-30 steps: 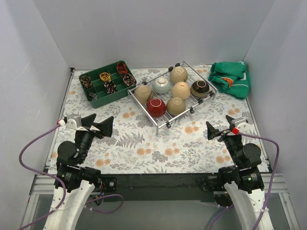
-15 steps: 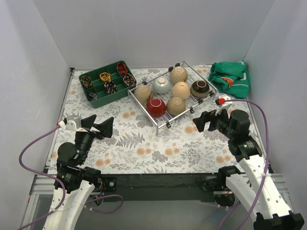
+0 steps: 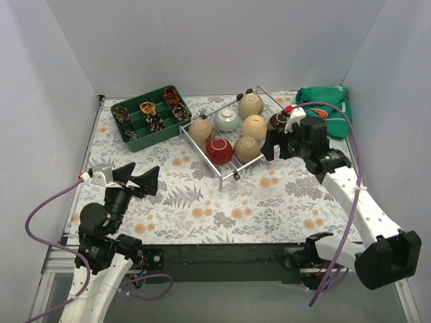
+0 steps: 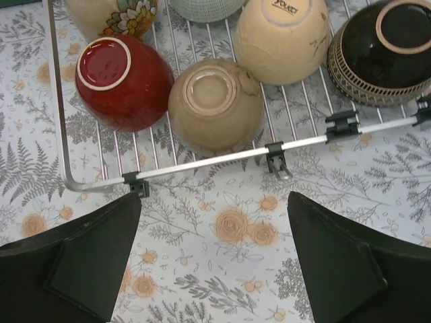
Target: Unload the bowls from the dish rack
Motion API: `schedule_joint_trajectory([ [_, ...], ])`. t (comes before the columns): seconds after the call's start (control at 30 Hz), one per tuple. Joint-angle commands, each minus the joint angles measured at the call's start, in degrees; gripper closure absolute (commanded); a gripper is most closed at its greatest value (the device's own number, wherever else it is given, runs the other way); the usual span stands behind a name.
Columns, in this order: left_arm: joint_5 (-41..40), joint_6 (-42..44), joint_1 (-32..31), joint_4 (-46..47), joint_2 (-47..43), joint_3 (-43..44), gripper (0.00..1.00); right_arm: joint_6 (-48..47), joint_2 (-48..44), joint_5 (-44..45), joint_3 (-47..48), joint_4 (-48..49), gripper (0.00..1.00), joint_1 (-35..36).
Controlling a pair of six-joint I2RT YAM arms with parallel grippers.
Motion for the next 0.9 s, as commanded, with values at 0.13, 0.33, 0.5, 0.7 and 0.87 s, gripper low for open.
schedule_joint_trajectory([
  [0.13, -2.68, -0.14, -0.88, -1.13, -0.89, -0.25, 0.02, -9.57, 15.67, 22.8, 13.81, -4.53, 0.01, 14.98],
  [0.33, -3.12, -0.05, -1.23, -1.13, -1.24, -0.34, 0.02, -15.99, 28.94, 38.45, 22.85, -8.57, 0.01, 24.14],
  [0.5, -3.73, -0.23, -1.58, -1.31, -1.51, -0.43, 0.02, -18.63, 37.49, 44.88, 28.84, -11.56, 0.01, 27.57],
  [0.7, -3.91, -0.14, -1.84, -1.31, -1.6, -0.43, 0.02, -21.09, 43.12, 45.41, 30.17, -12.0, 0.02, 28.8],
  [0.87, -3.91, -0.14, -2.19, -1.4, -1.6, -0.43, 0.02, -23.11, 45.06, 44.35, 29.29, -11.22, 0.01, 28.98],
])
